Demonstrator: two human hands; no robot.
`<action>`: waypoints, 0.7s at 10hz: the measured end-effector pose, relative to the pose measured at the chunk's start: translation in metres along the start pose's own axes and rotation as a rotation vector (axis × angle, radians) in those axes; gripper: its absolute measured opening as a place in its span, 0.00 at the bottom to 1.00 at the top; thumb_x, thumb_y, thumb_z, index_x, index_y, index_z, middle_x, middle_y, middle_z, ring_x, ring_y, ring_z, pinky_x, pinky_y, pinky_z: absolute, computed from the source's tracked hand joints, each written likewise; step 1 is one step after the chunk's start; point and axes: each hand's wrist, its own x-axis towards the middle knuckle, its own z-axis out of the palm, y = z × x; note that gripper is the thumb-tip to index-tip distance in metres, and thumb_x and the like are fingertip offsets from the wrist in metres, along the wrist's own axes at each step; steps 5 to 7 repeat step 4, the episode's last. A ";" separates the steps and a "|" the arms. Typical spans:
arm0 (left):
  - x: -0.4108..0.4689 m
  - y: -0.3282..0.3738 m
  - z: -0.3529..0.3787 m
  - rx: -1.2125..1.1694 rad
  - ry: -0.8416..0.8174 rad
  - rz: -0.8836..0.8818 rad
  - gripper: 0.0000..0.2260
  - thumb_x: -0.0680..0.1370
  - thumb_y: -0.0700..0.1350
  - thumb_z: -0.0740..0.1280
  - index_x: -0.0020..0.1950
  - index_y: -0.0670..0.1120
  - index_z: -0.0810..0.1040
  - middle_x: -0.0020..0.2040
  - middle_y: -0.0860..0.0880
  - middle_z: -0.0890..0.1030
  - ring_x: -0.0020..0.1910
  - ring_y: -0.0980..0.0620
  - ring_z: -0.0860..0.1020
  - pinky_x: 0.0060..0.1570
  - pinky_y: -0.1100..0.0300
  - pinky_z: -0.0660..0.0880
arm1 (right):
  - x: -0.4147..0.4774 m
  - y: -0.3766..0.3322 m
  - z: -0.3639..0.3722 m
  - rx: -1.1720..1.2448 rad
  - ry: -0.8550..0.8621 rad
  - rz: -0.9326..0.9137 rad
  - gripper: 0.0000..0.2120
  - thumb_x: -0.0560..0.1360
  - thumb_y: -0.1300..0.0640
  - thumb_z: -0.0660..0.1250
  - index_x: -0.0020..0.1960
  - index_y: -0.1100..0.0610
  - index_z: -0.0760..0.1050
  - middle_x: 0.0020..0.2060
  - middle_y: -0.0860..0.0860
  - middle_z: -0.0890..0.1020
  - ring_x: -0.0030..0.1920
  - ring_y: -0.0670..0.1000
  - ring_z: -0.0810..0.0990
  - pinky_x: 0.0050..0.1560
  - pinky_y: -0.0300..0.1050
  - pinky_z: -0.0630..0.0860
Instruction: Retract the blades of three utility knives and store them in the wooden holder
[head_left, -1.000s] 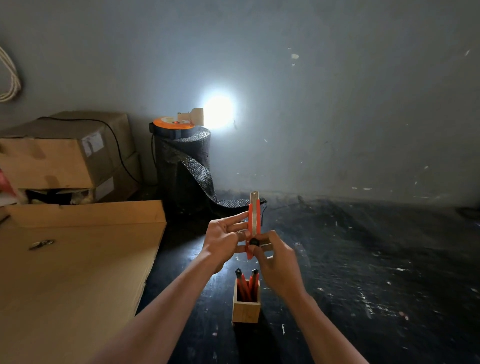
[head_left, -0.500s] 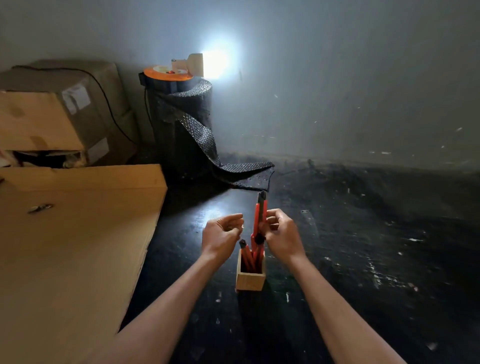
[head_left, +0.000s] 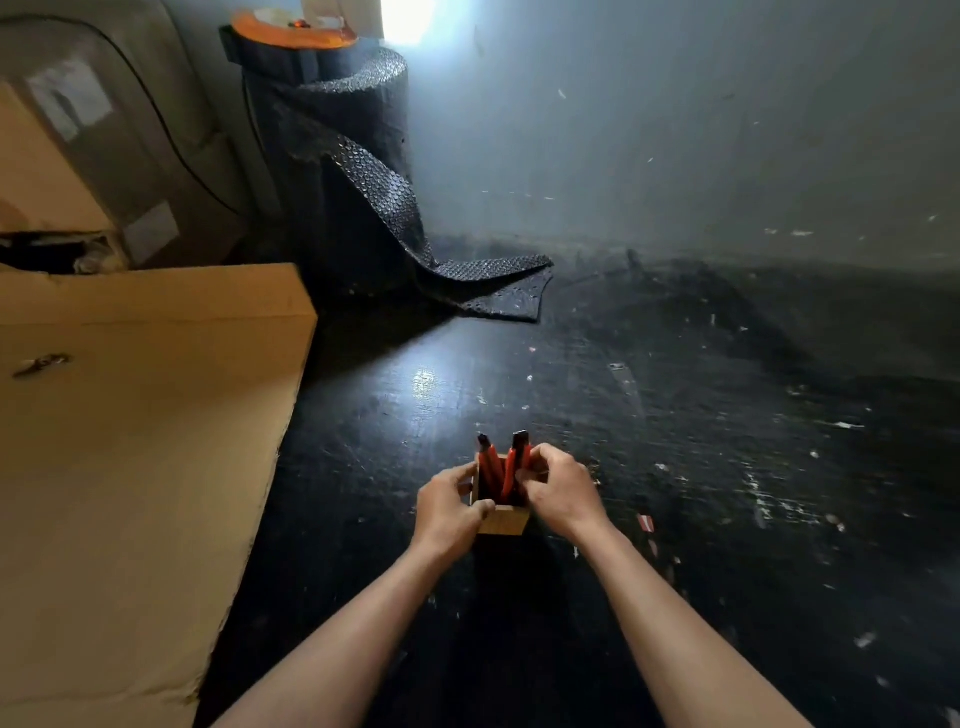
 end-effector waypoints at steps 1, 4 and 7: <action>0.000 0.000 0.001 0.002 0.031 0.008 0.27 0.69 0.38 0.80 0.67 0.49 0.81 0.60 0.49 0.86 0.60 0.53 0.83 0.62 0.61 0.76 | 0.001 0.000 0.000 -0.027 -0.002 0.021 0.04 0.74 0.56 0.69 0.48 0.50 0.81 0.43 0.48 0.87 0.45 0.51 0.84 0.49 0.54 0.81; -0.013 0.001 -0.006 -0.051 0.031 0.016 0.27 0.71 0.40 0.80 0.70 0.44 0.79 0.63 0.47 0.84 0.62 0.51 0.82 0.61 0.58 0.78 | -0.014 -0.007 -0.017 -0.051 0.068 0.009 0.09 0.79 0.55 0.67 0.56 0.55 0.82 0.51 0.51 0.86 0.52 0.52 0.83 0.52 0.47 0.80; -0.013 0.001 -0.006 -0.051 0.031 0.016 0.27 0.71 0.40 0.80 0.70 0.44 0.79 0.63 0.47 0.84 0.62 0.51 0.82 0.61 0.58 0.78 | -0.014 -0.007 -0.017 -0.051 0.068 0.009 0.09 0.79 0.55 0.67 0.56 0.55 0.82 0.51 0.51 0.86 0.52 0.52 0.83 0.52 0.47 0.80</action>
